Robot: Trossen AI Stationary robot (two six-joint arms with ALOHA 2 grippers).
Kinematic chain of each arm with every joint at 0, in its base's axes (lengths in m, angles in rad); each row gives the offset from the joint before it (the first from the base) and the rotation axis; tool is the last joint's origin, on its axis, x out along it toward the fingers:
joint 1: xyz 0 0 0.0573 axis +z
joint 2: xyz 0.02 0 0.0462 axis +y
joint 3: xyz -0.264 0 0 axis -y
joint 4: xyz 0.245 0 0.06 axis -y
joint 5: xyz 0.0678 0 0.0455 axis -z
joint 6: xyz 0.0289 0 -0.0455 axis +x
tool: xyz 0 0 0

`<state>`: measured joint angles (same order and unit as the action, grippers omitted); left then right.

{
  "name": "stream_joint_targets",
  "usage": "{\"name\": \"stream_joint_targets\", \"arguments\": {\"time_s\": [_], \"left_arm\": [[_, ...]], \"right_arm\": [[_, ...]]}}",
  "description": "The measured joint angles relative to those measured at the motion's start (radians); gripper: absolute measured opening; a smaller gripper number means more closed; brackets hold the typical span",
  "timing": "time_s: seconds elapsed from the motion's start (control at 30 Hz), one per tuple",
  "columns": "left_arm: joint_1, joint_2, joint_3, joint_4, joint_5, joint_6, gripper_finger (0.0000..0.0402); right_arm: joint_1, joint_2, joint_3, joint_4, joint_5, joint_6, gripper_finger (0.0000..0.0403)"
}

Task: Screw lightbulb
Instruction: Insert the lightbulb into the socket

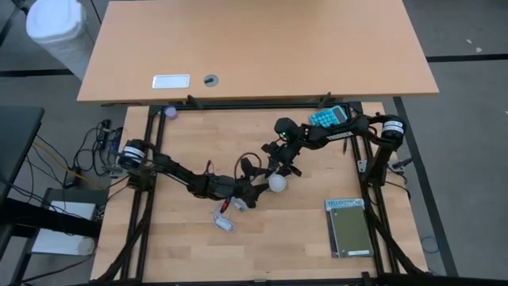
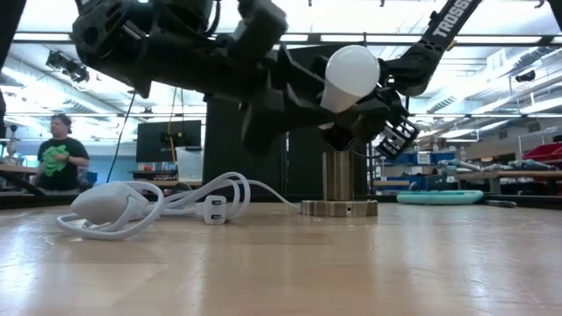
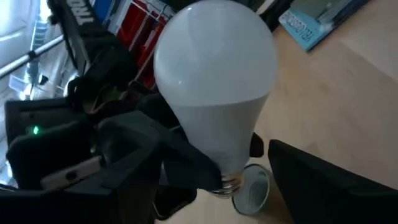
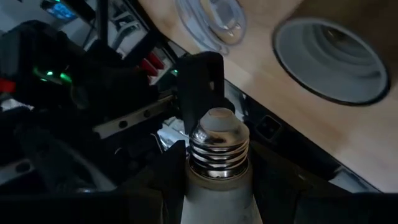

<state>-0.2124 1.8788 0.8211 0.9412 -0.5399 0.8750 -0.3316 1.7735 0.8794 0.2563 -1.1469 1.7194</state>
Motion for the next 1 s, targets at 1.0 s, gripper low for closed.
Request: {"name": "stream_joint_targets", "arguments": {"time_s": [1.0], "left_arm": [[-0.043, 0.027, 0.042, 0.035, -0.069, 0.038, 0.0237]], "right_arm": [[-0.002, 0.001, 0.002, 0.017, 0.027, -0.021, 0.0155]]}}
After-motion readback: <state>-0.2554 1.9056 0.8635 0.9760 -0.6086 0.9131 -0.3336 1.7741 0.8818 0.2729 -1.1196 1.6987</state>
